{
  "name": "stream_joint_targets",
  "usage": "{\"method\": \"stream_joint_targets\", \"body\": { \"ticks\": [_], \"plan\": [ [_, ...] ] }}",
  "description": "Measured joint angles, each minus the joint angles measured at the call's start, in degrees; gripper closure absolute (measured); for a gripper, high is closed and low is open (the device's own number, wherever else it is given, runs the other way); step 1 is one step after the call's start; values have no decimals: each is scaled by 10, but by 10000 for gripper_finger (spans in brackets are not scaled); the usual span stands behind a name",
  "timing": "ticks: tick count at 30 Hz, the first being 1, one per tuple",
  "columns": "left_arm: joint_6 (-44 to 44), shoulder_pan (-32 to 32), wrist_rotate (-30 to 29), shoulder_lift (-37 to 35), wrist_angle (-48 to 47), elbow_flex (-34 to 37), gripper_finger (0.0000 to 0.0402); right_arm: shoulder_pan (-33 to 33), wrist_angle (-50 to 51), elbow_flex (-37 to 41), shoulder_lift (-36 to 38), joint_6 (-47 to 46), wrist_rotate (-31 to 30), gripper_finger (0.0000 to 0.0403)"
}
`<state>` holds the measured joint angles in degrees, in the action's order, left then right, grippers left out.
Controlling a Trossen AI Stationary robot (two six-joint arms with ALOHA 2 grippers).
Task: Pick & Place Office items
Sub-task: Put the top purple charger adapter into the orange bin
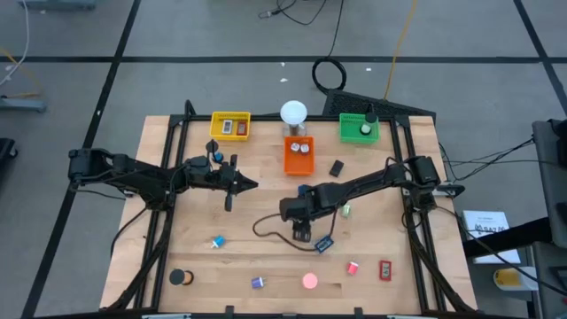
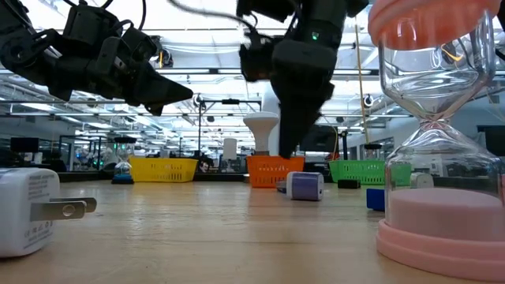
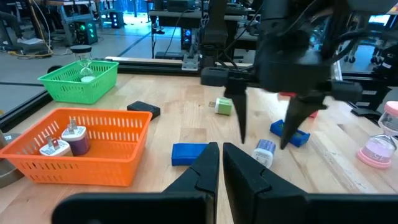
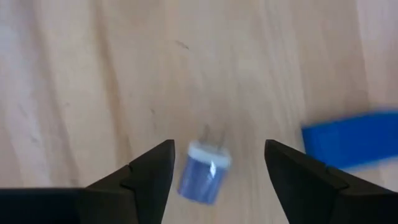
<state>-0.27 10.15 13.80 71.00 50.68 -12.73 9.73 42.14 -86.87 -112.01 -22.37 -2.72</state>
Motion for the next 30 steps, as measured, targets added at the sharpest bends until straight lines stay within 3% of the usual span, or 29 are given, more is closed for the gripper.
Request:
{"method": "stream_joint_targets", "body": {
  "ticks": [11,30],
  "plan": [
    [0,0,0,0,0,0,376,-5,-16,0,-19,-40,43,171],
    [0,0,0,0,0,0,376,-7,-41,34,-19,-54,42,200]
  ]
}}
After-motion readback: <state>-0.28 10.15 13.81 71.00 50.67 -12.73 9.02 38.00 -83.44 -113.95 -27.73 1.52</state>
